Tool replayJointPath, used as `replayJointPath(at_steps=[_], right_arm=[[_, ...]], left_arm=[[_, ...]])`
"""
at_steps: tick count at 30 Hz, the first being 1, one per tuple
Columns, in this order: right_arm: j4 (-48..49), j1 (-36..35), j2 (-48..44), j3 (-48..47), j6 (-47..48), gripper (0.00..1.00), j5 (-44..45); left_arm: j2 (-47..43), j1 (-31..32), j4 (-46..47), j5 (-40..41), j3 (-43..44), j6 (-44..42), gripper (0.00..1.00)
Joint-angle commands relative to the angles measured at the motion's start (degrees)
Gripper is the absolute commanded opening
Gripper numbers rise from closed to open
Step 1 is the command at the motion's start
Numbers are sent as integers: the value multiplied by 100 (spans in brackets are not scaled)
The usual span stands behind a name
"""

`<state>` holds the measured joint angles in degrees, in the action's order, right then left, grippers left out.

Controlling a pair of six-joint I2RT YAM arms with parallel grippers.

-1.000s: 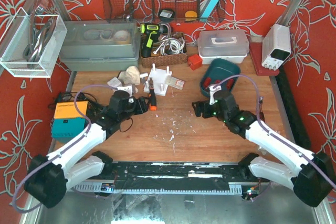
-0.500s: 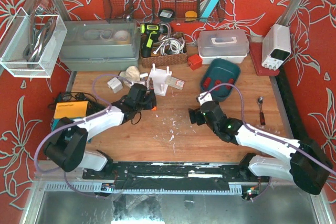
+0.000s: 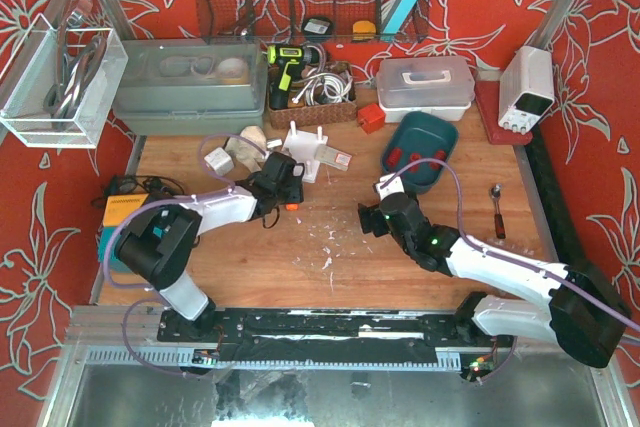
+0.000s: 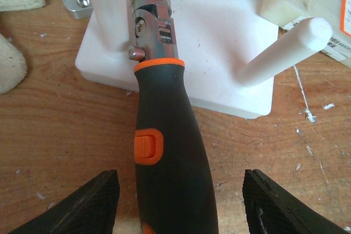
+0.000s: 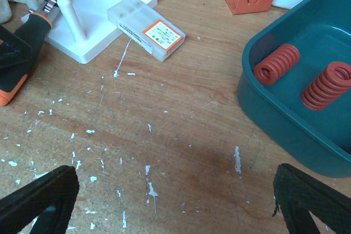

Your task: Install the large spring

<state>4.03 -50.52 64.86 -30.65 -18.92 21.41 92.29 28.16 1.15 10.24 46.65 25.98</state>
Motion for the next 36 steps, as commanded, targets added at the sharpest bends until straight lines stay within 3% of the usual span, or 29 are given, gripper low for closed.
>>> replayJointPath(at_steps=[1, 9, 14, 26, 34, 36], right_arm=[[72, -54, 27, -52, 11, 97, 171], [53, -56, 35, -68, 37, 97, 219], [10, -57, 70, -102, 46, 97, 262], [-47, -58, 86, -125, 50, 97, 330], [-93, -57, 5, -108, 65, 97, 424], [-102, -62, -16, -107, 59, 97, 436]], left_arm=[[337, 32, 45, 50, 255, -98, 63], [712, 40, 26, 57, 403, -149, 55], [670, 40, 41, 52, 345, -190, 43], [261, 40, 91, 66, 242, -339, 24], [-399, 75, 404, 15, -15, -458, 0], [-568, 84, 472, -46, -68, -514, 0]])
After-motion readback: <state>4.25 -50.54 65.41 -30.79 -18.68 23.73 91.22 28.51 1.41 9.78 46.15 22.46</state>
